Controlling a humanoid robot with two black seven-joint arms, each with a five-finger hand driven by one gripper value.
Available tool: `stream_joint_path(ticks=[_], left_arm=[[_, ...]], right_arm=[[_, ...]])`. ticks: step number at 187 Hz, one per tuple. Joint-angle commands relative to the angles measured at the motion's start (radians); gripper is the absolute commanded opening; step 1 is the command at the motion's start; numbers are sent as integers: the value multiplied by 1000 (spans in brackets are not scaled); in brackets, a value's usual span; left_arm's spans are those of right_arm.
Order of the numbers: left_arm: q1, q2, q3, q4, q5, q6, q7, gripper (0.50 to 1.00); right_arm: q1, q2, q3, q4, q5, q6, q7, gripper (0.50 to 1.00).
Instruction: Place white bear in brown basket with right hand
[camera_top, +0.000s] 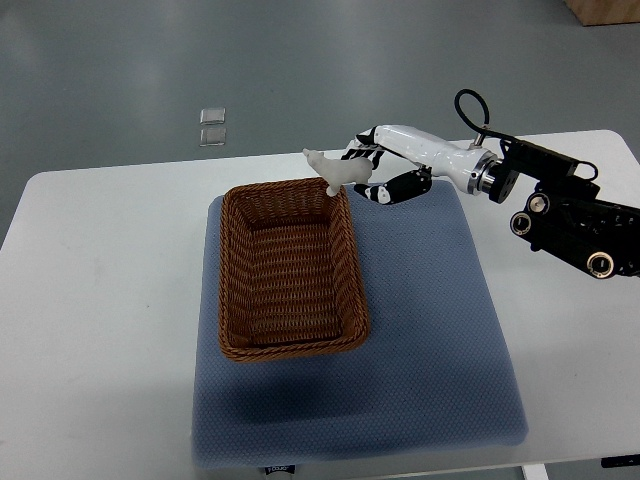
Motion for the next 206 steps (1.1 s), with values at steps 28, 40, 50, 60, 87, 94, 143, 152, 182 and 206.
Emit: stream_joint_path(ticks=[28,40,50,60,87,94,143,152,182,206], left_arm=[[0,0,0,0,0,0,0,1000],[0,0,0,0,0,0,0,1000],[0,0,0,0,0,0,0,1000],[0,0,0,0,0,0,0,1000],[0,0,0,0,0,0,0,1000],[0,0,0,0,0,0,0,1000],[0,0,0,0,0,0,0,1000],[0,0,0,0,0,0,0,1000],[0,0,0,0,0,0,0,1000],[0,0,0,0,0,0,0,1000]], right_arm=[[-2,78,-42,3,-1,0,39,535],[-5,87,-42,3,-1,0,55,543],[-5,90,-42,3,-1,-3,59,572],[-5,92,-39,0,-1,-12,59,633],[-5,98,-24,-2,1,-31,61,801],[-7,98,-22,-4,4,-43,61,821],[-19,83,-15,-8,16,-94,64,844],[-33,78,7,-10,24,-103,64,844],[-103,77,117,-17,88,-100,62,854],[-138,58,171,-25,225,-101,62,856]])
